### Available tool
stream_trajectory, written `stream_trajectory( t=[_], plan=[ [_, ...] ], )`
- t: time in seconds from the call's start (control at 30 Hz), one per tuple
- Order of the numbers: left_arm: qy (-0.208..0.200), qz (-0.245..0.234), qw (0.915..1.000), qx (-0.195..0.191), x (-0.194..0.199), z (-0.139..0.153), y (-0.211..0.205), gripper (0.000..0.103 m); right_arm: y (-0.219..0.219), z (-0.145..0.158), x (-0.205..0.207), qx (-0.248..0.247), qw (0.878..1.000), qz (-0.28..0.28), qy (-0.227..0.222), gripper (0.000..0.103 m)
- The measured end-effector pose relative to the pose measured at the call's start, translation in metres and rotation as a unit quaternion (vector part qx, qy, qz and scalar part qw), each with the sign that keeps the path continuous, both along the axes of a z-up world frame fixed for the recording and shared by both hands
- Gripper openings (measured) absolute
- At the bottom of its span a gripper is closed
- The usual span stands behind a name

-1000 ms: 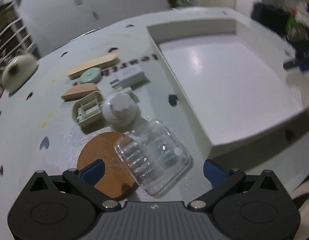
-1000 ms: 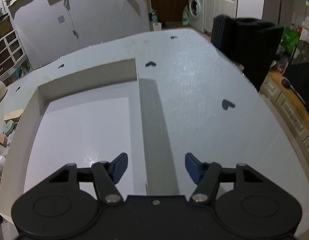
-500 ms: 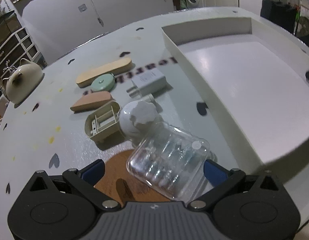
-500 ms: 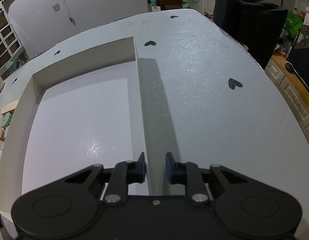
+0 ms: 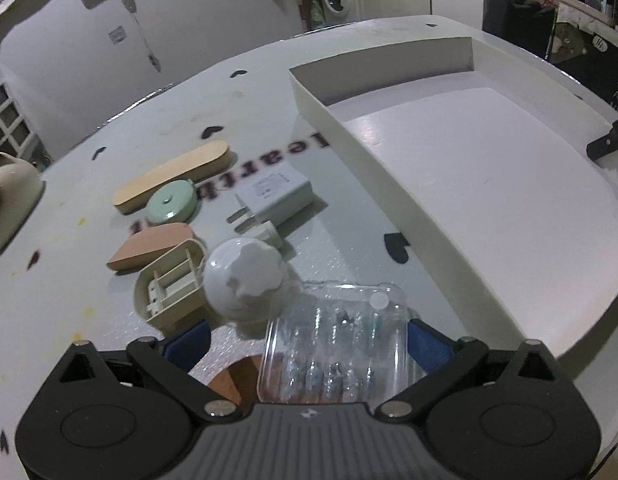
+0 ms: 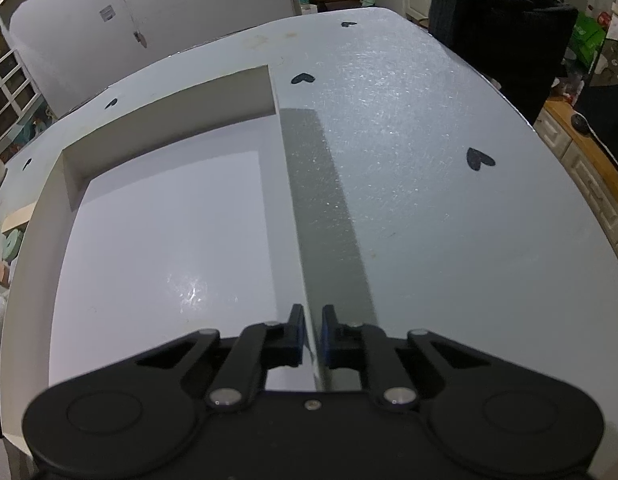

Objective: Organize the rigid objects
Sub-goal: 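Move the left tool to the clear blister pack and close on it, then carry the blister pack with the left tool into the white tray and release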

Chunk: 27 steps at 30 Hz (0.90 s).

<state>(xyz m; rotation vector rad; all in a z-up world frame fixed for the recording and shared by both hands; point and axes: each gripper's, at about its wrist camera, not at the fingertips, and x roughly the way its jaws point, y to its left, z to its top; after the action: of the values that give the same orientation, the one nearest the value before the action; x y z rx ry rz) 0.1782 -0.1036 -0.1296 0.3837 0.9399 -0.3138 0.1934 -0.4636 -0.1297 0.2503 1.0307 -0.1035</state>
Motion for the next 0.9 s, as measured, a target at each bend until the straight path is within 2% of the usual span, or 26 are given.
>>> stream_trajectory(
  t=[0.1, 0.2, 0.37, 0.47, 0.7, 0.9],
  plan=[
    [0.017, -0.001, 0.9998, -0.013, 0.005, -0.001, -0.001, 0.083, -0.001, -0.001, 0.0, 0.002, 1.0, -0.004, 0.0, 0.01],
    [0.03, 0.001, 0.9992, -0.025, 0.007, -0.001, -0.001, 0.077, -0.001, -0.001, -0.001, 0.004, 1.0, -0.004, 0.0, 0.01],
    [0.046, 0.026, 0.998, -0.034, 0.006, 0.001, 0.002, 0.074, -0.001, -0.001, -0.001, 0.0, 1.0, -0.005, 0.0, 0.01],
    [0.044, 0.058, 0.9967, -0.035, 0.003, 0.003, 0.005, 0.074, 0.0, -0.001, 0.0, 0.001, 1.0, 0.0, 0.001, 0.007],
    [0.046, 0.125, 0.9878, -0.08, -0.007, 0.013, 0.021, 0.073, 0.002, -0.001, 0.002, -0.009, 1.0, 0.017, 0.006, 0.006],
    [0.03, 0.148, 0.9818, -0.115, -0.019, 0.034, 0.024, 0.073, 0.007, 0.0, 0.003, -0.025, 0.999, 0.027, 0.011, 0.006]
  ],
)
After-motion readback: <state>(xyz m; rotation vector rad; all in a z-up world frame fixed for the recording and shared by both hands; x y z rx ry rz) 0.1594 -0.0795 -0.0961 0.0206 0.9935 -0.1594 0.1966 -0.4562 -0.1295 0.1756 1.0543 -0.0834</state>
